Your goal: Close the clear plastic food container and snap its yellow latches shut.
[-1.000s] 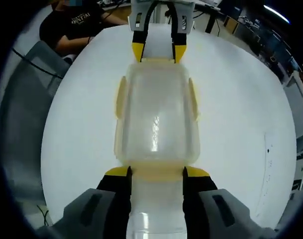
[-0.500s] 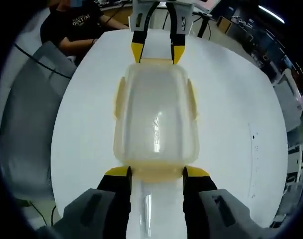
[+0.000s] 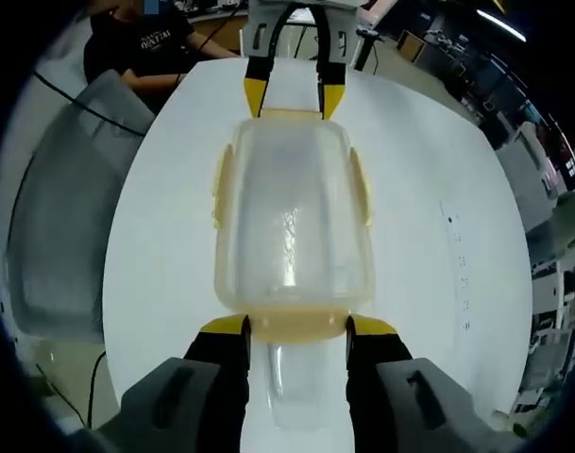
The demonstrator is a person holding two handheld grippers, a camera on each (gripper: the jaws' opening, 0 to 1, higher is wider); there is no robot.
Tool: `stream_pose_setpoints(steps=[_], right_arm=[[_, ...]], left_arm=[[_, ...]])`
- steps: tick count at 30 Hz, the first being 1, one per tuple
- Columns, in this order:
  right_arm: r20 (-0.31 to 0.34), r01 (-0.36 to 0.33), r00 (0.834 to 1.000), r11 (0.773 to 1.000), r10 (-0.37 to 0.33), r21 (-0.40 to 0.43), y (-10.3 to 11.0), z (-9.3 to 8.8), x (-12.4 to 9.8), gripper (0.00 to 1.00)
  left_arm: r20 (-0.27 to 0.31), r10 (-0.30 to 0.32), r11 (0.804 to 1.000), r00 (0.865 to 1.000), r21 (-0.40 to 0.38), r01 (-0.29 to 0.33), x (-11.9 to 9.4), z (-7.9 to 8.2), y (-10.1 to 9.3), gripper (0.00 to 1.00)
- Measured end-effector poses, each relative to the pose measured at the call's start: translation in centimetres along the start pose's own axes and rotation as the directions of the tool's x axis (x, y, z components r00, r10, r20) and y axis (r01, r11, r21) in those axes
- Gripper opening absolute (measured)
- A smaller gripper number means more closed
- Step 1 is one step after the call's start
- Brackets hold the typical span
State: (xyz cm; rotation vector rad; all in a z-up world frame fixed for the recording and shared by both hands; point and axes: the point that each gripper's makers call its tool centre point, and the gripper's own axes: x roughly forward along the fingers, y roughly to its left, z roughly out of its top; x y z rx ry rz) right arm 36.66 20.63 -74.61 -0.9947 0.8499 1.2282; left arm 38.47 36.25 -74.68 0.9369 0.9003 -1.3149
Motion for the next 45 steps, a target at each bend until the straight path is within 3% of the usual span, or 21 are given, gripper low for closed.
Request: stream_pose_setpoints(steps=[9,13,27,35,38,45], right_arm=[[-0.023,0.013,1.000,1.000,-0.013,0.006,-1.0,-4.9,-1.6,0.34],[0.007,0.020,1.000,0.999,-0.020,0.034,-1.8,-6.4,-2.0,0.34],[-0.003,0.015,1.000,1.000,-0.015,0.010,-3.3,-11.1,-2.4,0.34],[0.000,0.013,1.000,1.000,-0.013,0.007,-3.6,-13.0,-1.4,0.34],[0.002,0.007,1.000,1.000,-0.007,0.006,-3.4,-13.2,-1.2,0.34],[0.010,0.004,1.000,1.000,-0.004,0.029,-3.0,-13.6,-0.9,0.35]], left_arm=[[0.004,-0.023,0.999,1.000,-0.032,0.023,2.0,4.4,0.0,0.34],[-0.007,-0.003,1.000,1.000,-0.017,0.003,3.2,5.6,0.8,0.34],[-0.023,-0.008,1.000,1.000,-0.001,0.008,6.2,9.7,1.7,0.34],[-0.005,-0.023,1.000,1.000,-0.014,0.023,7.2,10.6,1.8,0.34],[0.015,-0.025,1.000,1.000,-0.010,0.025,7.5,11.1,1.5,0.34],[0.002,-0.022,1.000,1.000,-0.006,0.022,7.5,11.0,1.4,0.34]])
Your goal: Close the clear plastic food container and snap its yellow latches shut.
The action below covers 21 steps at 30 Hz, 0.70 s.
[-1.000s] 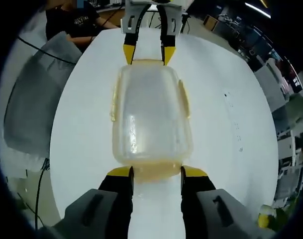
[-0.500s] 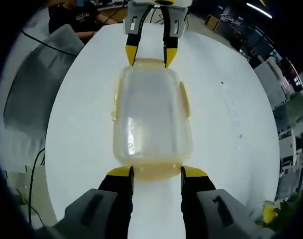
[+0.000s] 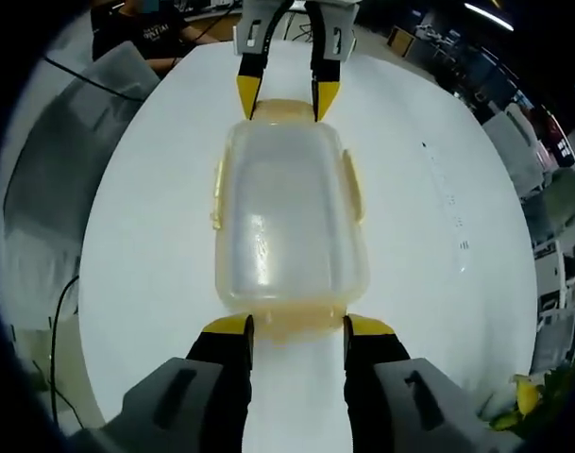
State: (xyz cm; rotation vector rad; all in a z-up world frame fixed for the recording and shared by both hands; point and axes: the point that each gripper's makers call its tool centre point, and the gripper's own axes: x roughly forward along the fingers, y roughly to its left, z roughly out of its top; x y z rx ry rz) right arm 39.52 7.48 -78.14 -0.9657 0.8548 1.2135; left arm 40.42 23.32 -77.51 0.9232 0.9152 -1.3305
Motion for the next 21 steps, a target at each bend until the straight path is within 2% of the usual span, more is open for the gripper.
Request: stream_pose_setpoints(steps=[1,2,3,4,5,6,7,8,9,11,12,14,16,18,19,20,21], right_arm=[[-0.002,-0.002,1.000,1.000,0.002,0.006,0.1,-0.1,0.2,0.35],[-0.008,-0.005,1.000,1.000,0.005,0.019,0.3,-0.3,0.4,0.28],[-0.026,-0.083,0.996,0.995,0.085,0.059,1.8,-0.7,0.8,0.19],[-0.072,-0.107,0.991,0.990,0.114,0.096,2.6,-1.7,1.2,0.08],[-0.114,-0.109,0.986,0.988,0.122,0.112,3.0,-2.6,1.5,0.01],[-0.140,-0.110,0.982,0.983,0.131,0.144,3.3,-3.4,1.9,0.00],[-0.139,-0.107,0.982,0.982,0.129,0.155,3.4,-3.6,2.0,0.05],[-0.122,-0.107,0.984,0.981,0.127,0.161,3.5,-3.8,2.4,0.12],[-0.106,-0.104,0.986,0.976,0.126,0.193,3.6,-4.0,2.5,0.22],[-0.096,-0.097,0.988,0.964,0.124,0.247,3.7,-4.4,2.7,0.34],[-0.108,-0.097,0.985,0.956,0.131,0.276,3.9,-5.1,2.6,0.35],[-0.118,-0.084,0.985,0.954,0.122,0.289,3.2,-5.9,2.5,0.30],[-0.111,-0.050,0.989,0.941,0.092,0.334,2.6,-6.2,2.0,0.23],[-0.078,-0.024,0.995,0.890,0.066,0.454,1.9,-6.1,1.3,0.25],[-0.059,-0.017,0.996,0.822,0.062,0.569,1.5,-6.0,0.9,0.29],[-0.041,-0.017,0.998,0.772,0.056,0.636,1.4,-5.7,0.6,0.36],[0.015,-0.029,1.000,0.749,0.025,0.662,0.7,-5.0,0.2,0.45]], left_arm=[[0.001,0.001,1.000,1.000,-0.002,-0.001,0.0,0.0,0.0,0.34],[0.005,0.000,1.000,1.000,-0.007,0.000,0.0,0.0,0.0,0.34],[0.009,0.001,1.000,1.000,-0.013,-0.001,0.0,0.0,-0.1,0.34],[0.015,-0.001,1.000,1.000,-0.009,0.001,-0.1,-0.1,-0.1,0.34],[0.029,-0.004,1.000,1.000,-0.005,0.004,-0.1,-0.2,-0.1,0.34],[0.031,-0.005,1.000,0.999,-0.028,0.006,-0.1,-0.7,0.0,0.34],[-0.009,0.001,0.998,1.000,-0.065,-0.001,-0.1,-1.7,0.0,0.34],[-0.065,0.019,0.998,0.998,-0.066,-0.023,-0.3,-3.3,0.2,0.35],[-0.092,0.035,0.998,0.995,-0.057,-0.040,-0.4,-4.1,0.4,0.34],[-0.089,0.032,0.997,0.996,-0.068,-0.038,-0.5,-5.0,0.1,0.32],[-0.089,0.038,0.991,0.995,-0.125,-0.049,-0.7,-5.7,0.1,0.32],[-0.073,0.044,0.973,0.996,-0.222,-0.059,-1.0,-6.3,-0.1,0.32],[-0.026,0.057,0.944,0.998,-0.323,-0.063,-1.4,-6.3,0.0,0.33],[0.061,0.058,0.897,0.996,-0.441,-0.025,-1.9,-5.4,-0.3,0.36],[0.151,0.040,0.863,0.988,-0.504,0.042,-2.3,-4.2,-1.0,0.40],[0.230,0.039,0.844,0.972,-0.528,0.091,-2.7,-3.0,-1.4,0.40],[0.286,0.044,0.825,0.957,-0.551,0.126,-3.0,-2.2,-1.6,0.39]])
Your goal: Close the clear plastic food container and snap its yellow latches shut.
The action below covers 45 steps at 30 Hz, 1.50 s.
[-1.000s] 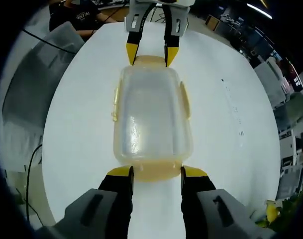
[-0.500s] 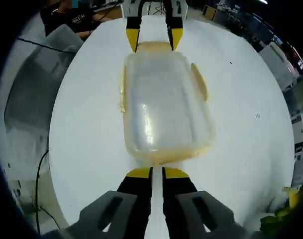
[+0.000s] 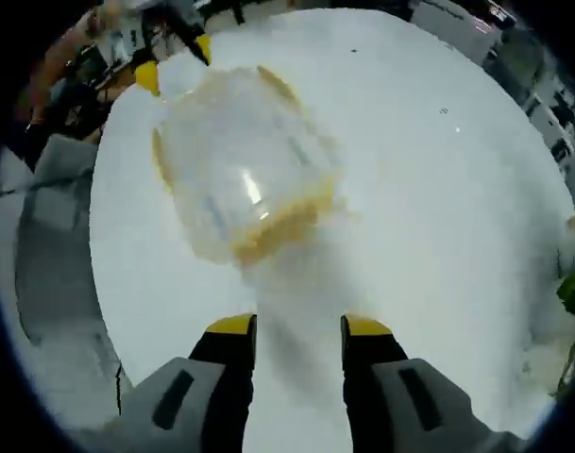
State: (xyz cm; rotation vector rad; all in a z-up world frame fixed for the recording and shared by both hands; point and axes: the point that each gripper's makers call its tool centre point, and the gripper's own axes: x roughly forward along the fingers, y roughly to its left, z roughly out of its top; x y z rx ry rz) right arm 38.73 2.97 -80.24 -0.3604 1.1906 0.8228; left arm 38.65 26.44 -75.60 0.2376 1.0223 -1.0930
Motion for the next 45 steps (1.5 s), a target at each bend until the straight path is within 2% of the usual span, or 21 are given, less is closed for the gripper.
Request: stream_pose_setpoints(steps=[2,4,5,7,8,9,11,12,15,16,18,20,25,29,31,35,36,37,40,42,45], right_arm=[[0.111,-0.010,0.994,0.998,0.002,0.068,-0.4,2.2,-0.6,0.51],[0.223,-0.076,0.974,0.985,0.040,0.157,0.6,3.8,-1.8,0.47],[0.285,-0.141,0.955,0.969,0.078,0.205,0.8,4.9,-2.2,0.45],[0.341,-0.259,0.928,0.916,0.148,0.306,1.8,5.2,-2.4,0.43],[0.355,-0.312,0.916,0.889,0.187,0.334,2.4,5.1,-2.4,0.43],[0.385,-0.385,0.891,0.851,0.241,0.358,3.2,5.3,-2.4,0.42],[0.409,-0.437,0.869,0.817,0.277,0.375,3.7,5.3,-2.4,0.38],[0.428,-0.464,0.857,0.789,0.286,0.403,3.9,5.1,-2.4,0.35],[0.497,-0.508,0.831,0.706,0.250,0.494,2.4,5.3,-2.4,0.32],[0.516,-0.519,0.822,0.693,0.242,0.501,1.9,5.5,-2.5,0.32],[0.554,-0.556,0.799,0.639,0.235,0.531,1.3,5.7,-2.7,0.31],[0.585,-0.589,0.777,0.599,0.234,0.543,0.9,6.0,-2.7,0.28],[0.558,-0.575,0.791,0.619,0.252,0.535,1.5,5.8,-1.9,0.29],[0.494,-0.549,0.814,0.683,0.306,0.481,2.6,5.4,-1.2,0.24],[0.448,-0.488,0.851,0.730,0.275,0.478,1.9,5.0,-0.5,0.22],[0.409,-0.469,0.866,0.749,0.287,0.467,2.9,4.4,0.3,0.22],[0.391,-0.442,0.881,0.759,0.266,0.479,2.6,4.1,0.4,0.19],[0.401,-0.460,0.873,0.746,0.279,0.482,3.1,4.5,0.4,0.19],[0.402,-0.455,0.872,0.765,0.279,0.456,3.7,4.5,0.6,0.19],[0.403,-0.457,0.871,0.765,0.281,0.455,3.4,4.7,0.6,0.19],[0.408,-0.463,0.867,0.765,0.286,0.448,3.5,4.5,0.5,0.19]], left_arm=[[0.092,-0.022,0.990,0.996,-0.137,0.034,-0.2,1.3,-0.8,0.39],[0.159,0.011,0.951,0.987,-0.308,0.039,-0.2,2.4,-0.4,0.38],[0.148,0.035,0.887,0.988,-0.461,0.038,-0.2,2.1,0.0,0.38],[0.175,0.002,0.697,0.985,-0.707,0.124,0.3,2.4,-0.5,0.38],[0.190,-0.030,0.672,0.981,-0.723,0.160,0.4,2.5,-0.8,0.37],[0.218,-0.023,0.679,0.976,-0.713,0.175,0.6,3.0,-0.6,0.33],[0.224,0.024,0.690,0.974,-0.709,0.146,0.7,3.4,0.2,0.28],[0.200,0.054,0.673,0.978,-0.731,0.112,0.9,3.2,0.4,0.27],[0.152,0.069,0.660,0.986,-0.748,0.069,1.4,2.7,0.1,0.32],[0.152,0.066,0.654,0.986,-0.754,0.072,1.5,2.7,-0.1,0.33],[0.145,0.064,0.612,0.987,-0.787,0.075,1.8,2.5,-0.4,0.37],[0.142,0.062,0.596,0.988,-0.799,0.077,2.3,2.5,-0.6,0.39],[0.112,0.042,0.587,0.993,-0.807,0.066,3.5,2.1,-1.1,0.38],[0.118,0.050,0.562,0.992,-0.825,0.069,4.0,2.6,-0.3,0.40],[0.098,0.052,0.569,0.994,-0.821,0.052,4.2,2.5,0.0,0.41],[0.078,0.050,0.579,0.996,-0.814,0.035,4.1,2.3,0.7,0.37],[0.079,0.046,0.588,0.996,-0.808,0.037,4.1,2.3,0.9,0.36],[0.078,0.044,0.586,0.996,-0.810,0.038,4.0,2.2,1.1,0.35],[0.064,0.056,0.569,0.996,-0.822,0.021,4.1,1.9,1.7,0.29],[0.035,0.067,0.601,0.997,-0.799,-0.012,4.2,1.5,2.1,0.24],[0.025,0.073,0.602,0.997,-0.798,-0.024,4.2,1.4,2.7,0.20]])
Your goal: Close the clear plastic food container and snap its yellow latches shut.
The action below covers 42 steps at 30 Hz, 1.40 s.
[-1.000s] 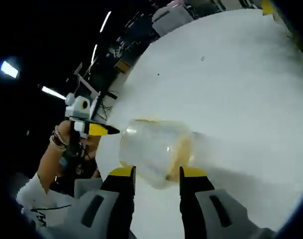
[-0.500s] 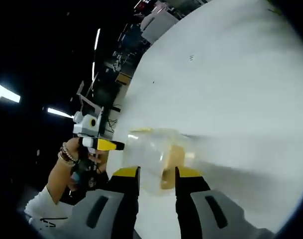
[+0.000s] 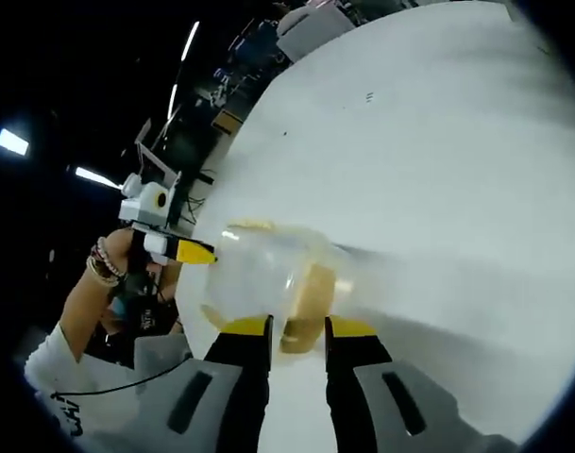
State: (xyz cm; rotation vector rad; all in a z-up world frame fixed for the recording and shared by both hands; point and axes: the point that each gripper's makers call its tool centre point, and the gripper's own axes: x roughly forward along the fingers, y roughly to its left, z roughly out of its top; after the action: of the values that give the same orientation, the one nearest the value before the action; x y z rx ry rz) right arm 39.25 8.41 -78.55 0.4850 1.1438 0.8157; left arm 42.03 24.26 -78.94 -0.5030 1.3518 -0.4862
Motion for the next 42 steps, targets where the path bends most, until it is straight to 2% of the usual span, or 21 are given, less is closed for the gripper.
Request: stream_pose_setpoints(steps=[2,9,13,18,19,21,26,27,28,29,36,42], right_arm=[[0.008,-0.005,1.000,1.000,0.005,0.017,-0.1,0.1,-0.1,0.19],[0.036,-0.013,0.999,0.999,0.012,0.047,-0.1,-0.2,-0.3,0.18],[0.067,-0.043,0.997,0.994,0.036,0.105,-0.4,0.1,-0.4,0.18],[0.070,-0.050,0.997,0.993,0.043,0.105,-1.1,1.0,-0.6,0.16],[0.095,-0.073,0.994,0.980,0.056,0.185,-0.9,1.5,-0.1,0.16],[0.076,-0.079,0.995,0.989,0.070,0.122,-1.3,1.4,-0.5,0.16],[0.060,-0.065,0.996,0.992,0.059,0.112,-2.0,2.1,-0.7,0.16],[0.061,-0.065,0.996,0.992,0.059,0.108,-2.0,2.1,-0.7,0.16],[0.057,-0.065,0.997,0.993,0.059,0.104,-1.8,1.7,-0.7,0.16],[0.060,-0.062,0.997,0.992,0.056,0.109,-1.9,1.7,-0.8,0.16],[0.059,-0.055,0.997,0.994,0.049,0.098,-1.1,0.5,-0.7,0.16],[0.089,-0.046,0.995,0.996,0.039,0.074,-0.4,-0.5,-0.8,0.16]], left_arm=[[-0.007,0.003,1.000,1.000,-0.015,-0.003,0.0,0.2,0.1,0.20],[-0.022,-0.017,1.000,1.000,0.010,0.017,-0.1,0.2,0.2,0.19],[-0.031,-0.031,1.000,0.999,0.000,0.031,0.0,-0.1,0.1,0.18],[-0.024,-0.050,0.999,0.998,-0.008,0.050,0.0,-0.4,0.0,0.18],[-0.026,-0.054,0.999,0.998,-0.005,0.054,0.0,-0.4,-0.1,0.18],[-0.031,-0.045,0.999,0.998,0.009,0.045,-0.2,-0.5,0.0,0.17],[-0.031,-0.053,0.999,0.998,0.002,0.053,-0.1,-0.7,-0.1,0.17],[-0.021,-0.098,0.995,0.995,0.007,0.098,0.1,-0.7,-0.7,0.16],[-0.022,-0.061,0.998,0.998,-0.004,0.061,-0.1,-0.8,0.1,0.16],[-0.026,-0.076,0.997,0.997,-0.008,0.076,-0.2,-0.9,-0.2,0.16],[-0.019,-0.076,0.997,0.997,-0.006,0.076,-0.4,-1.1,-0.2,0.17],[0.000,-0.070,0.998,0.998,0.005,0.070,-0.4,-1.3,-0.2,0.17]])
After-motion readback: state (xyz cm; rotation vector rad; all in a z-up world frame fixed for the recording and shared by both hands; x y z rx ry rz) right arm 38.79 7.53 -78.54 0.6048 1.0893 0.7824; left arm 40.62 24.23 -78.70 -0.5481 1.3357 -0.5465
